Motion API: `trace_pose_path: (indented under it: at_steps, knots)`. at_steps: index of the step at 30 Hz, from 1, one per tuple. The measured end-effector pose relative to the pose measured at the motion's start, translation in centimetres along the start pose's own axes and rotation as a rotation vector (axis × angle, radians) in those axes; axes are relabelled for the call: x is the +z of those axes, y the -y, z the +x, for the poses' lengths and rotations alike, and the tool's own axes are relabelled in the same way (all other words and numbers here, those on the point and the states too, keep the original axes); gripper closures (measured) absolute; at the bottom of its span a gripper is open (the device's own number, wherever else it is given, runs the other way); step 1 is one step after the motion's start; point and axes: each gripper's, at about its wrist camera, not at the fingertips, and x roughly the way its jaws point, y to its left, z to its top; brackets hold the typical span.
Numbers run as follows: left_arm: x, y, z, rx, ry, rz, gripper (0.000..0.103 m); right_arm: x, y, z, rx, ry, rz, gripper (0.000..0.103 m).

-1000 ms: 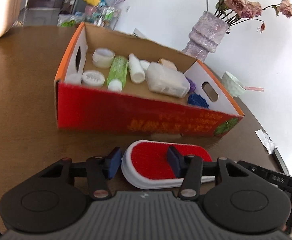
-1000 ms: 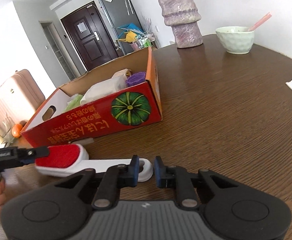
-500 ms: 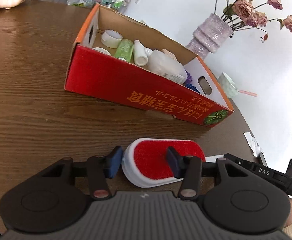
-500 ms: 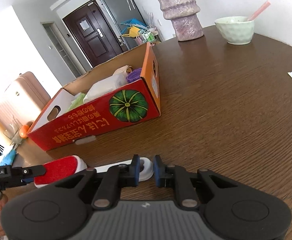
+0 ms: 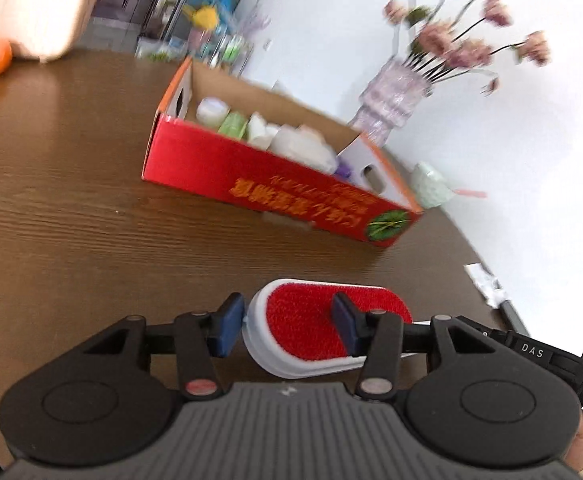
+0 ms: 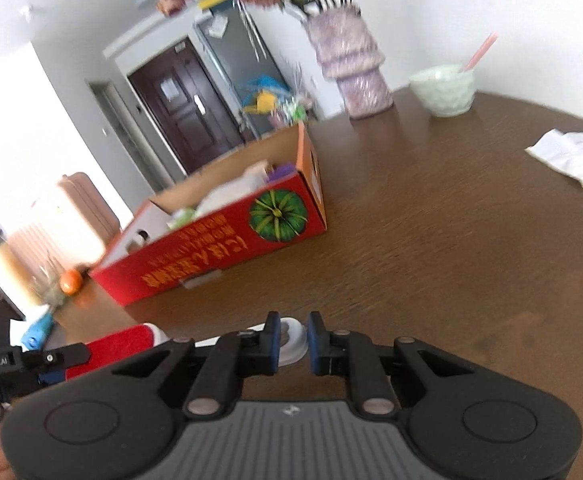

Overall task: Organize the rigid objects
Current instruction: 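Carry the lint brush into the red box and open both tools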

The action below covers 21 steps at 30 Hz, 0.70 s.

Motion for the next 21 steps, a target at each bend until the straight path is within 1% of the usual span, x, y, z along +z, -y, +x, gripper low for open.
trace_pose_path:
  at_steps: [3, 6, 10, 14, 21]
  knots:
    - [-1.5, 1.1, -3.0, -0.024, 0.065, 0.018, 0.054, -1.0, -1.0, -2.8, -0.012, 0.05, -0.037, 0.089]
    - [-2.1, 1.8, -5.1, -0.042, 0.098, 0.027, 0.054, -1.8, -1.6, -4.9, -0.008, 0.084, -0.059, 0.089]
    - [-3.0, 2.6, -7.2, -0.033, 0.138, 0.066, 0.055, -2.7, -2.4, -7.1, 0.003, 0.127, -0.077, 0.089]
    - [-3.7, 2.4, -8.6, -0.046, 0.159, 0.05, 0.054, -3.4, -2.9, -8.3, 0.013, 0.149, -0.071, 0.089]
    - [-4.3, 1.7, -9.3, -0.069, 0.145, 0.021, 0.054, -4.2, -3.2, -9.1, 0.005, 0.16, -0.06, 0.089]
